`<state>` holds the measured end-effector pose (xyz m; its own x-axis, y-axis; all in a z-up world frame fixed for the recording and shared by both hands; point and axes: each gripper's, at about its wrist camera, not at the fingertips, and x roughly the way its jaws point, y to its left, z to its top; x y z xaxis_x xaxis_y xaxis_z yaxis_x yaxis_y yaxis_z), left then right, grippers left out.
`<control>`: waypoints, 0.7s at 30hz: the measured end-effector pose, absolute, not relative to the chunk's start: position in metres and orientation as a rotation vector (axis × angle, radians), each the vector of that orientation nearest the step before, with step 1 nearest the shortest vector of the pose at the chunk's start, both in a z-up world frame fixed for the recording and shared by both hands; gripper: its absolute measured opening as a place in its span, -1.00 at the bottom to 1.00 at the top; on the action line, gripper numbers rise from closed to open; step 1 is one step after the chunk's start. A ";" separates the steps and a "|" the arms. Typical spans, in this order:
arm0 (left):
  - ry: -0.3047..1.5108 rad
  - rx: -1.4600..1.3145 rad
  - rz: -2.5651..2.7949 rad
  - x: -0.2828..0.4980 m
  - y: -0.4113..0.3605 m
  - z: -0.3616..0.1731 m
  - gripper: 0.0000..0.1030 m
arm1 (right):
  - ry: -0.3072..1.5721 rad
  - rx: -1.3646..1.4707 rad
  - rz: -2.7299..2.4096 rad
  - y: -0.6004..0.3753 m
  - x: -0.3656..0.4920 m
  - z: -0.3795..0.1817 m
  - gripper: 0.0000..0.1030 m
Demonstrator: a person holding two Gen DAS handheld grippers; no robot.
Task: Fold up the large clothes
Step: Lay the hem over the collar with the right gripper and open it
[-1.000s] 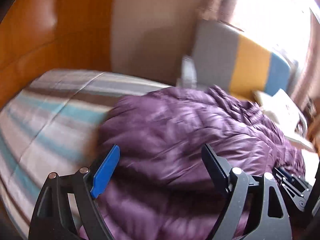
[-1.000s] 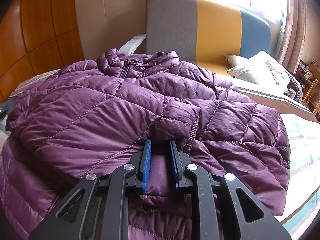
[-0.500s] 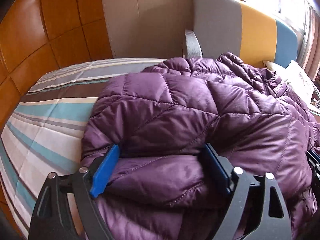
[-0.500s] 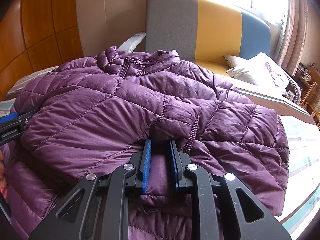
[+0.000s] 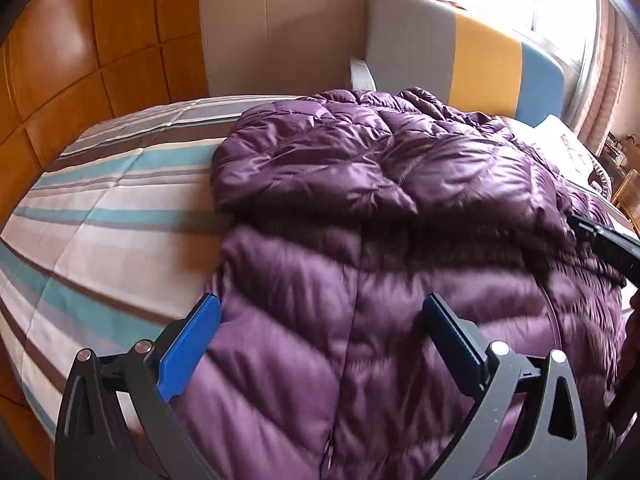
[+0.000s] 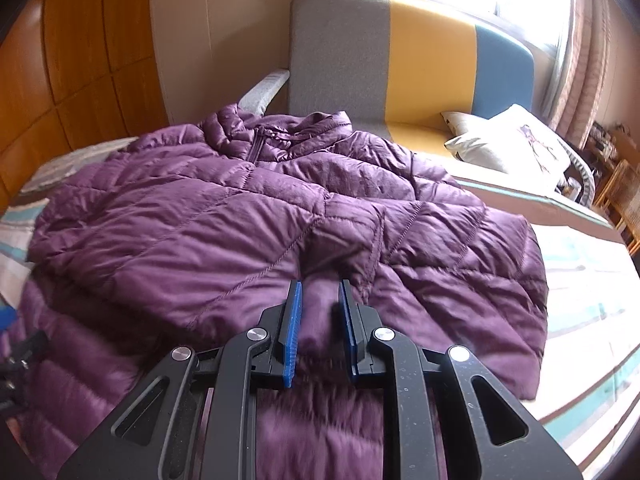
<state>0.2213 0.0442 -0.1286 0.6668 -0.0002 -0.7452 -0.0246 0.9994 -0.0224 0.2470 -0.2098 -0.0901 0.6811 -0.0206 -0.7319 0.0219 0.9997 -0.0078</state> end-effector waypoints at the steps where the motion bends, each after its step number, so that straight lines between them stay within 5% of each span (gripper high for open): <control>1: 0.839 -0.025 0.014 0.215 0.044 -0.129 0.95 | 0.820 0.003 -0.022 -0.210 0.242 -0.088 -0.64; 6: 0.836 -0.004 -0.001 0.190 0.047 -0.131 0.95 | 0.828 0.005 0.008 -0.209 0.217 -0.082 -0.63; 9: 0.834 -0.010 -0.010 0.175 0.050 -0.131 0.95 | 0.811 0.015 0.012 -0.209 0.197 -0.079 0.17; 21: 0.790 0.033 0.013 0.129 0.076 -0.129 0.95 | 0.803 0.046 0.021 -0.219 0.130 -0.073 0.18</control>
<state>0.1293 0.0763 -0.1289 0.7039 0.0240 -0.7099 0.0006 0.9994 0.0344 0.1296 -0.2195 -0.0732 0.6942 0.0362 -0.7189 -0.0010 0.9988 0.0493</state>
